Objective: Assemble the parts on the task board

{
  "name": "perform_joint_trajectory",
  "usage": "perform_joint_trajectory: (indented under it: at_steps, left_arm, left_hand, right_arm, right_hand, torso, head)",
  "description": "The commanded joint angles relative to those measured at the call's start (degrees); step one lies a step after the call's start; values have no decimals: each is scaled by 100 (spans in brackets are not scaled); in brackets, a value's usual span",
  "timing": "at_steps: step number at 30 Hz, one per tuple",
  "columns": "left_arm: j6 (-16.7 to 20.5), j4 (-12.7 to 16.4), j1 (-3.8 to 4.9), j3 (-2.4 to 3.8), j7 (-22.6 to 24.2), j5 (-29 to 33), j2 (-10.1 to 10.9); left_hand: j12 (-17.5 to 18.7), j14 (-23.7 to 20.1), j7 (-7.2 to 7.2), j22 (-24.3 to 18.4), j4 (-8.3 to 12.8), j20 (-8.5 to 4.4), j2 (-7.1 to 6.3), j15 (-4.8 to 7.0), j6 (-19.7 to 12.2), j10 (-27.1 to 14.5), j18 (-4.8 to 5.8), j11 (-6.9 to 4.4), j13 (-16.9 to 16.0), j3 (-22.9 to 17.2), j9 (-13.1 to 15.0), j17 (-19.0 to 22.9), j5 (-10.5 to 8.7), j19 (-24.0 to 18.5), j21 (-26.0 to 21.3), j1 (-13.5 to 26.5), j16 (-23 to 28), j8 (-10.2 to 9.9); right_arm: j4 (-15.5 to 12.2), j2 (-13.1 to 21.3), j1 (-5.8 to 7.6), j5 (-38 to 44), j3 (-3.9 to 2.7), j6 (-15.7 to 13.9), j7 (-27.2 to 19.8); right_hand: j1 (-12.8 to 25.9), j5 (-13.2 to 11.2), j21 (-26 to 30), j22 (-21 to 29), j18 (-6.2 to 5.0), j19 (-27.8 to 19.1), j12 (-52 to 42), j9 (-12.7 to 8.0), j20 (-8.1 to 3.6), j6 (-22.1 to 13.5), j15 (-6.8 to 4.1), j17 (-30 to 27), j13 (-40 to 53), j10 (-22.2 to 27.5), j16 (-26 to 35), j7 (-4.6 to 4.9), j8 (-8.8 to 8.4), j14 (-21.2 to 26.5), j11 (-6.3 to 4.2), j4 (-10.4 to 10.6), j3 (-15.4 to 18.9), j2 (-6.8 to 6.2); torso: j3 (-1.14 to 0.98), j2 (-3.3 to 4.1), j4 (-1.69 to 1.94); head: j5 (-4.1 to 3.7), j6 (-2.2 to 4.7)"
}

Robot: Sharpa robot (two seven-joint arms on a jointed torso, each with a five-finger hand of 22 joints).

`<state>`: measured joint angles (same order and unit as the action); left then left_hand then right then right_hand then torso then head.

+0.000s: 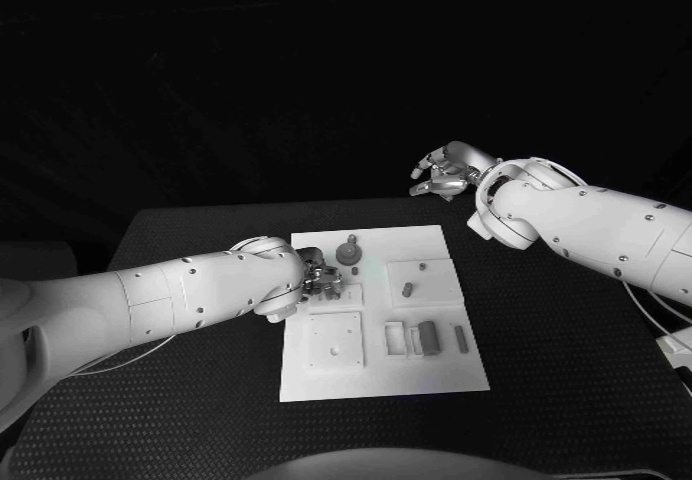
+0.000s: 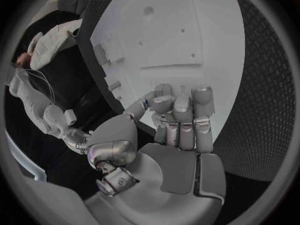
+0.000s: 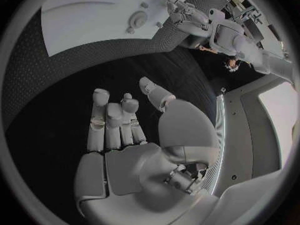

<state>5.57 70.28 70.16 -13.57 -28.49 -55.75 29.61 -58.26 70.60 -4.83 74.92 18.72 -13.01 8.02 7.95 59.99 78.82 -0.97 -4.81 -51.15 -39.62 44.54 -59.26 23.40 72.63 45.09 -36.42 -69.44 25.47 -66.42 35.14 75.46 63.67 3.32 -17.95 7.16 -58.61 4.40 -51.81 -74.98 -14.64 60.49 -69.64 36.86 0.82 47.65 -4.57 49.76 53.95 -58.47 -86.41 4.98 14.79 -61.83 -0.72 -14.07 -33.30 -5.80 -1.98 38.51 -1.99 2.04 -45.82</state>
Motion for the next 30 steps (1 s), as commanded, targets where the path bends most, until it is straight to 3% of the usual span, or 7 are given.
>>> perform_joint_trajectory:
  at_steps: [1,14,30]
  left_arm:
    - [-102,24,-12,-2,75,-75,-6]
    - [-148,28,-13,-2,64,-252,33]
    - [-146,5,-16,-2,38,-181,8]
  left_hand:
    - [-34,-91,570,121,-182,-82,-77,61,918,-183,-350,-224,10,-655,6,9,38,136,31,-79,-36,15]
    - [-34,-92,570,115,-188,-78,-155,60,909,-185,-356,-225,26,-659,12,27,-8,143,40,-201,-46,13]
    - [-36,-87,571,112,-191,-63,-117,52,920,-178,-346,-224,36,-627,18,38,20,143,42,-214,-54,19]
  right_arm:
    - [0,3,0,10,-3,83,-28]
    - [-6,11,0,10,-3,84,-32]
    - [-1,-5,-1,10,-3,87,-32]
  right_hand:
    - [-14,16,28,-93,-36,-20,-11,6,10,481,32,-4,-6,494,16,307,-26,19,246,-41,7,63]
    - [-6,15,29,-93,-36,-20,-11,7,12,481,32,-5,-8,495,17,307,-28,21,247,-40,10,65]
    - [-5,16,31,-93,-36,-22,-12,8,13,481,32,-5,-10,496,18,307,-29,22,247,-44,9,68]
  torso:
    - [0,-4,2]
    - [2,0,3]
    - [-2,1,-3]
  head:
    - [0,-5]
    - [4,-17]
    - [6,-15]
